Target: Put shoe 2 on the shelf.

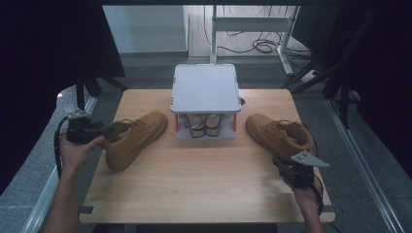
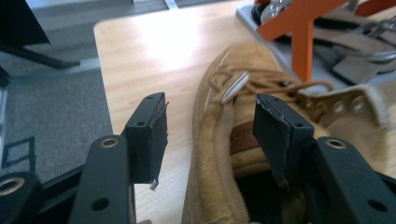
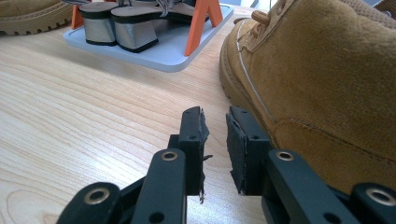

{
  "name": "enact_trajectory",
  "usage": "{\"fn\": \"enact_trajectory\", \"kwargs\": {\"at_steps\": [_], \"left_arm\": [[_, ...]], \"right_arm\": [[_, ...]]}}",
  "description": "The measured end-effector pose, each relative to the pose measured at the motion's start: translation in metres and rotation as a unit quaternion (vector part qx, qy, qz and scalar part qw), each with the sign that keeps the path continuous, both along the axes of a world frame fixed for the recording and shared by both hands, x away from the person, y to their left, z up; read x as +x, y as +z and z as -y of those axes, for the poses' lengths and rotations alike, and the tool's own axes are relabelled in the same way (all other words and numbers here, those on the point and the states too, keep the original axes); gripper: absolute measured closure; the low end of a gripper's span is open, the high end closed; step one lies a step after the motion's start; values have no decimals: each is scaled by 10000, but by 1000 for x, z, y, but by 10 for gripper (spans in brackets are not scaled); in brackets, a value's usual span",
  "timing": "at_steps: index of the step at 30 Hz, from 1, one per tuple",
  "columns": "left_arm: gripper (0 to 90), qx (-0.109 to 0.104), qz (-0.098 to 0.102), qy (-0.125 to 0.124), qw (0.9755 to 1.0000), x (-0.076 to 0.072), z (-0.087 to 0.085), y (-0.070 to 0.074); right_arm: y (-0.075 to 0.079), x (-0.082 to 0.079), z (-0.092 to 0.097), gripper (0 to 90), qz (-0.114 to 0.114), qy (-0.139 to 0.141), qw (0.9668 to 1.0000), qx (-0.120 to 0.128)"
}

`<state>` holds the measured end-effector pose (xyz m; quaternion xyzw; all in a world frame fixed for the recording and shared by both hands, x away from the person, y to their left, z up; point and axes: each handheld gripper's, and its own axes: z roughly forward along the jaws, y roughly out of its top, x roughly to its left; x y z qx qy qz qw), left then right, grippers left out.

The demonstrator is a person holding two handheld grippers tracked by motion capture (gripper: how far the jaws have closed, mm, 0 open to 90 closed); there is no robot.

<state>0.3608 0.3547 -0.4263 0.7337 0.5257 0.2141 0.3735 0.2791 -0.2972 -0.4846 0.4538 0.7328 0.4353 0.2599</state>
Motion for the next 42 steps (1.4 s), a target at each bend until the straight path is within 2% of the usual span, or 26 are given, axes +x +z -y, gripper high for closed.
{"fn": "enact_trajectory", "kwargs": {"at_steps": [5, 11, 13, 16, 19, 21, 28, 34, 40, 42], "left_arm": [[514, 173, -244, -41, 9995, 5, 0, -6], [526, 306, -610, -81, 9976, 10, 1, -17], [548, 182, -631, -67, 9978, 9, -2, -18], [589, 106, -671, -88, 9976, 9, -1, -19], [664, 111, -750, -126, 9970, 9, 2, -18], [707, 138, -764, -108, 9969, 9, 3, -17], [723, 176, -776, -63, 9968, 9, 4, -17], [727, 161, -766, -52, 9969, 8, 4, -18], [730, 141, -753, -38, 9971, 8, 4, -18], [731, 142, -753, -34, 9971, 8, 5, -18]], "right_arm": [[0, 0, -1, 755, -5, 8, 10000, -15], [1, 1, -2, 744, 19, 28, 10000, -44], [2, 2, -2, 740, 15, 16, 10000, -36], [3, 2, -2, 735, 32, 19, 10000, -54], [7, 3, -3, 726, 80, 35, 9999, -85], [16, 4, -4, 711, 220, 19, 9997, -111], [37, 13, -3, 674, 424, 41, 9990, -120], [52, 27, 3, 641, 371, 99, 9992, -141], [61, 34, 6, 603, 367, 210, 9989, -191], [65, 37, 9, 581, 319, 228, 9991, -139]]}}
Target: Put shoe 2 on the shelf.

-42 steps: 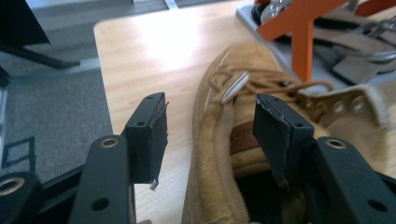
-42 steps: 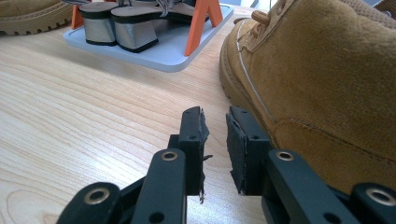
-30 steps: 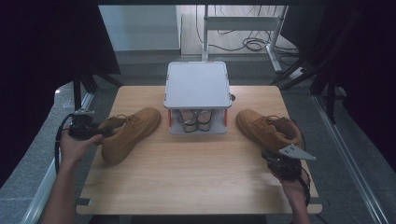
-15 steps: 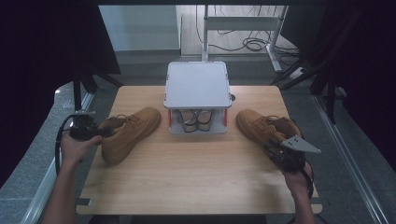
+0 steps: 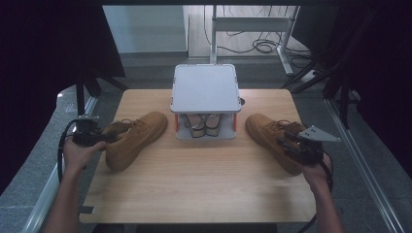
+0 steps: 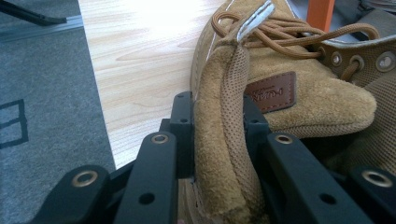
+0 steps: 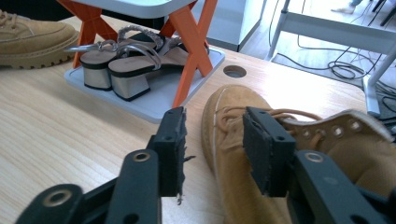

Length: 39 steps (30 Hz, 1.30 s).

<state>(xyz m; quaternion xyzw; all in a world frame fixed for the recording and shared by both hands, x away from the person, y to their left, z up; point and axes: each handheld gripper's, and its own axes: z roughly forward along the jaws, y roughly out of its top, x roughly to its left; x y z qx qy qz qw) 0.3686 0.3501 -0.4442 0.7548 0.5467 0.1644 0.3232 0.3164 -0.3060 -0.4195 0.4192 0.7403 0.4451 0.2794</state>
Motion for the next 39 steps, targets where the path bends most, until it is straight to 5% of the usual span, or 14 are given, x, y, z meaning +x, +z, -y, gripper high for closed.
{"fn": "enact_trajectory", "kwargs": {"at_steps": [4, 15, 23, 33, 39], "left_arm": [[733, 19, 7, 13, 10000, -1, 1, 0], [733, 32, 0, 18, 10000, 0, 1, 0], [733, 47, 1, 17, 10000, 0, 1, 0], [709, 62, -25, -33, 10000, 0, 1, 1], [647, 98, -52, -58, 9999, -1, 1, 2]], "right_arm": [[9, 13, 14, 535, -228, 140, 9995, 175], [16, 36, 49, 488, -372, -214, 9990, -97], [13, 55, 68, 483, -762, -284, 9962, -297], [4, 67, 70, 498, -1258, -244, 9889, -752], [-1, 75, 67, 524, -1620, -84, 9809, -1075]]}}
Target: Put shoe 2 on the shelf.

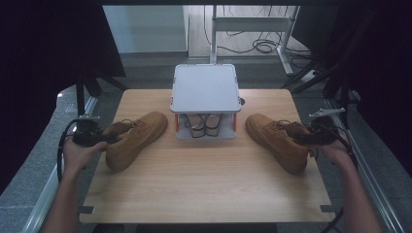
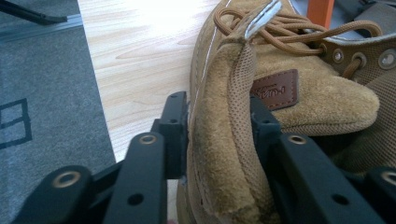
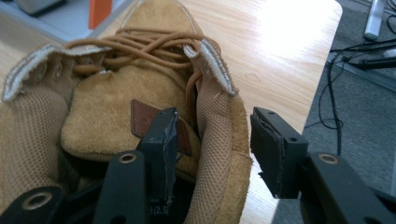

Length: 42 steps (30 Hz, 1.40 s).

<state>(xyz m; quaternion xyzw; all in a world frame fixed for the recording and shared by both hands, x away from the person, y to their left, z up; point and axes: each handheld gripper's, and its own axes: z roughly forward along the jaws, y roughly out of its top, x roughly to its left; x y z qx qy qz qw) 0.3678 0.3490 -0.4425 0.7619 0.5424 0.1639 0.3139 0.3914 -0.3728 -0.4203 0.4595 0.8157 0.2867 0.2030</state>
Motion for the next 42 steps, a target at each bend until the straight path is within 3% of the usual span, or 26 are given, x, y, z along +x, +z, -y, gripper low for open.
{"fn": "enact_trajectory", "kwargs": {"at_steps": [6, 15, 24, 31, 42], "left_arm": [[587, 21, -137, -78, 9999, 1, 1, 1], [663, 188, -310, -203, 9991, 4, 6, 2], [752, 428, -318, -81, 9985, 5, 9, 3], [773, 311, -158, 102, 9993, 1, 10, 1], [789, 191, 380, 194, 9989, -12, 19, 11]], "right_arm": [[-1, 4, 0, 580, -313, 36, 9995, 39], [-1, 8, 1, 725, -601, -125, 9980, 168], [0, 6, -1, 759, -557, -312, 9978, 169], [0, 4, -1, 768, -518, -411, 9974, 299], [5, -6, -6, 783, -268, -487, 9967, 593]]}}
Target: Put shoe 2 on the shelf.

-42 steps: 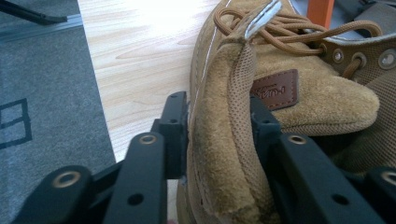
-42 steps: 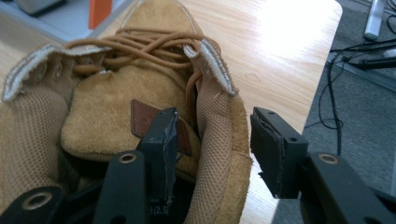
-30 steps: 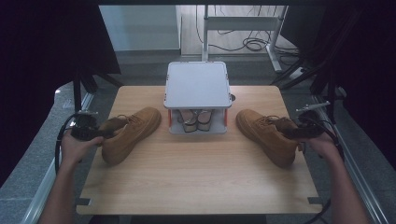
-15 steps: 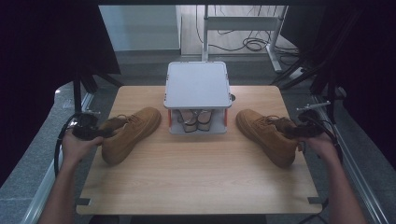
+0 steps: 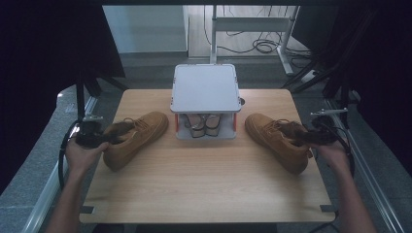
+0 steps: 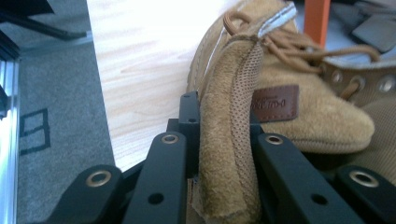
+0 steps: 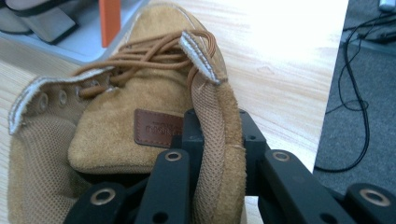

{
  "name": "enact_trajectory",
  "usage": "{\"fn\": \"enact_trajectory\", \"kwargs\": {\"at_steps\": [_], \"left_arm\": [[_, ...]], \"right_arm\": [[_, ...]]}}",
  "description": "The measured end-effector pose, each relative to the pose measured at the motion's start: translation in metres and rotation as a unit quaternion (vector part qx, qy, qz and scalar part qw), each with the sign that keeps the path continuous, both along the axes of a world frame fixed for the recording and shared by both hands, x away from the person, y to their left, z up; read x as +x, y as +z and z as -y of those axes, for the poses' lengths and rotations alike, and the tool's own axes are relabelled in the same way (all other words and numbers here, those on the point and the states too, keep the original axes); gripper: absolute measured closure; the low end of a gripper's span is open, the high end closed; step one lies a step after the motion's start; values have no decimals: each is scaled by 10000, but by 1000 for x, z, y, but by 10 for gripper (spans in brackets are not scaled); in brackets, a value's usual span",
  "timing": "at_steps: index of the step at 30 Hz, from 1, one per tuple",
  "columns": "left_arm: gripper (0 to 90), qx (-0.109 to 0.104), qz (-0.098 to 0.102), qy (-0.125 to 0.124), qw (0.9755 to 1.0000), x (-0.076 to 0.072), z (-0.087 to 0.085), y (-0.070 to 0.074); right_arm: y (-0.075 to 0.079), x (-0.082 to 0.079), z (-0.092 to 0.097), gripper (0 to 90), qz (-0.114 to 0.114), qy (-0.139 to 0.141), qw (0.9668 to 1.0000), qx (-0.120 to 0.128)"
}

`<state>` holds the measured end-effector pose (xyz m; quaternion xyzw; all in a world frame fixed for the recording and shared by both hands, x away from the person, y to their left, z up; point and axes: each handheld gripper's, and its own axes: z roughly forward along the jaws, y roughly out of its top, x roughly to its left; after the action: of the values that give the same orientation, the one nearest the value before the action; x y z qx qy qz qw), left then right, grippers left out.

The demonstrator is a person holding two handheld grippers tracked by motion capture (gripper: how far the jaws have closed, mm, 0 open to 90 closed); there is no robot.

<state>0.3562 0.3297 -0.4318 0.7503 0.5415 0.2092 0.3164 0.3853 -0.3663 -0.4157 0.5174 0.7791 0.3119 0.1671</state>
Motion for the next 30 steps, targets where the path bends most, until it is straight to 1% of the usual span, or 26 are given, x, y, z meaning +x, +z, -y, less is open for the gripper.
{"fn": "enact_trajectory", "kwargs": {"at_steps": [3, 4, 8, 10, 11, 17, 18, 22, 23, 25, 30], "left_arm": [[791, -30, 123, 26, 9999, -3, 1, 5], [792, -36, 155, 28, 9999, -5, 0, 7], [792, -59, 220, 58, 9997, -8, -1, 11], [792, -108, 258, 73, 9996, -9, -2, 13], [792, -133, 277, 78, 9995, -10, -3, 14], [791, -321, 472, 102, 9983, -14, -8, 27], [791, -362, 524, 113, 9979, -15, -9, 31], [791, -476, 635, 141, 9968, -18, -13, 38], [790, -503, 648, 151, 9965, -19, -14, 39], [789, -671, 660, 169, 9954, -20, -16, 42], [789, -791, 698, 142, 9943, -22, -16, 48]], "right_arm": [[4, -4, -2, 784, 158, 3, 9999, -14], [6, -5, -2, 785, 177, 7, 9998, -4], [10, -10, -1, 785, 297, -5, 9996, 3], [13, -13, -1, 785, 386, -17, 9992, -32], [13, -13, -1, 785, 386, -17, 9992, -32], [22, -18, -1, 785, 568, -38, 9984, -29], [23, -19, -1, 784, 610, -57, 9981, 3], [30, -23, 0, 784, 774, -107, 9969, 129], [31, -23, 0, 784, 805, -118, 9965, 174], [34, -25, 1, 784, 851, -151, 9959, 249], [37, -25, 1, 784, 913, -210, 9950, 345]]}}
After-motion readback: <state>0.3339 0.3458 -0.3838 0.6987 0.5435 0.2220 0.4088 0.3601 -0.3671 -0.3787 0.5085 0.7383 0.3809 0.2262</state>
